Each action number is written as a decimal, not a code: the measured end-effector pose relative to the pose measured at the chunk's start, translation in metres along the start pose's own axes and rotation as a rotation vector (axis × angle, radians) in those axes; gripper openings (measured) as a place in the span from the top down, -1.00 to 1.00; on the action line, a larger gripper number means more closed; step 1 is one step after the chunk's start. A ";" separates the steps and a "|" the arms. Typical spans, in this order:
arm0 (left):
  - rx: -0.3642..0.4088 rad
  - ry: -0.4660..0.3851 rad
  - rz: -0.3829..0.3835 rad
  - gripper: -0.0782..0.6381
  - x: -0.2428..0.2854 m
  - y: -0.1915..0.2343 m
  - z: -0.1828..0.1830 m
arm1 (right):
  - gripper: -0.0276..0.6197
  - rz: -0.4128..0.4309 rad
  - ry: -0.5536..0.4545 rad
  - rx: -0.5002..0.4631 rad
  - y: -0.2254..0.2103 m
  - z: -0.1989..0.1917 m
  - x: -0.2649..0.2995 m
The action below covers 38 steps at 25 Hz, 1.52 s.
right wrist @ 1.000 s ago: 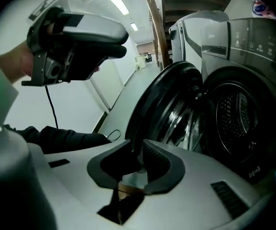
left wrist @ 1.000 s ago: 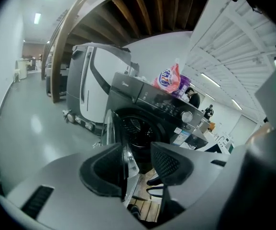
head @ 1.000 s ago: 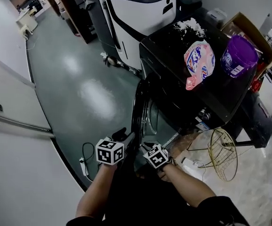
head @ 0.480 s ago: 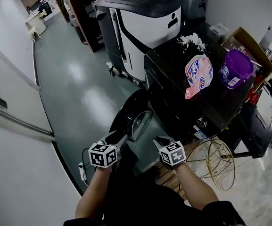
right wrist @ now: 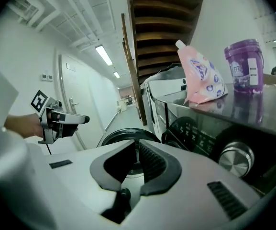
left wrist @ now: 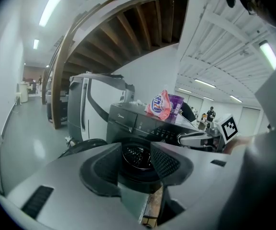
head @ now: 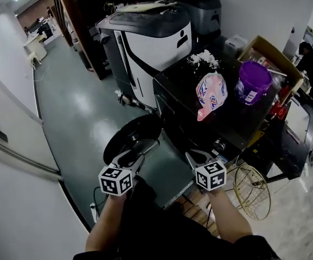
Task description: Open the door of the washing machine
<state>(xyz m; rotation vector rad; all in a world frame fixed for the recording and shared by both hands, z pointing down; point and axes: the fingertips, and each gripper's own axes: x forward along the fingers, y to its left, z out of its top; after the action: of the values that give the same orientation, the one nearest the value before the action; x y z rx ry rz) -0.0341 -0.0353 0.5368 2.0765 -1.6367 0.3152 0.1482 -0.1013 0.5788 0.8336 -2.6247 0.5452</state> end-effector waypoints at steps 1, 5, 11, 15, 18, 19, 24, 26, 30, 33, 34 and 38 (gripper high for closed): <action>0.011 -0.008 -0.004 0.22 0.001 -0.004 0.006 | 0.80 -0.005 -0.015 -0.005 -0.001 0.007 -0.006; 0.045 -0.036 -0.025 0.22 0.005 -0.020 0.025 | 0.81 -0.021 -0.067 -0.027 -0.003 0.027 -0.030; 0.113 -0.076 -0.070 0.22 0.009 -0.050 0.052 | 0.86 -0.062 -0.136 -0.072 -0.010 0.055 -0.064; 0.145 -0.099 -0.101 0.22 0.011 -0.068 0.067 | 0.87 -0.087 -0.180 -0.094 -0.011 0.073 -0.086; 0.160 -0.113 -0.120 0.23 0.011 -0.080 0.077 | 0.87 -0.088 -0.210 -0.115 -0.007 0.084 -0.099; 0.164 -0.117 -0.124 0.23 0.010 -0.083 0.078 | 0.87 -0.084 -0.218 -0.123 -0.004 0.087 -0.104; 0.173 -0.148 -0.137 0.25 0.005 -0.097 0.087 | 0.87 -0.072 -0.260 -0.166 0.009 0.097 -0.125; 0.182 -0.149 -0.152 0.26 0.007 -0.104 0.086 | 0.87 -0.087 -0.278 -0.186 0.010 0.101 -0.135; 0.208 -0.127 -0.175 0.28 0.019 -0.111 0.084 | 0.87 -0.127 -0.333 -0.162 0.000 0.110 -0.151; 0.216 -0.166 -0.168 0.33 0.024 -0.110 0.099 | 0.87 -0.147 -0.343 -0.156 -0.007 0.111 -0.152; 0.220 -0.177 -0.164 0.38 0.026 -0.109 0.102 | 0.87 -0.152 -0.341 -0.152 -0.010 0.111 -0.151; 0.196 -0.199 -0.162 0.65 0.030 -0.103 0.111 | 0.87 -0.144 -0.370 -0.173 -0.010 0.116 -0.153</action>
<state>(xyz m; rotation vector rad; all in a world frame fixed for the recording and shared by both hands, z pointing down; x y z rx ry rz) 0.0609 -0.0976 0.4324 2.4402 -1.5886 0.2281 0.2497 -0.0887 0.4160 1.1478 -2.8523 0.1302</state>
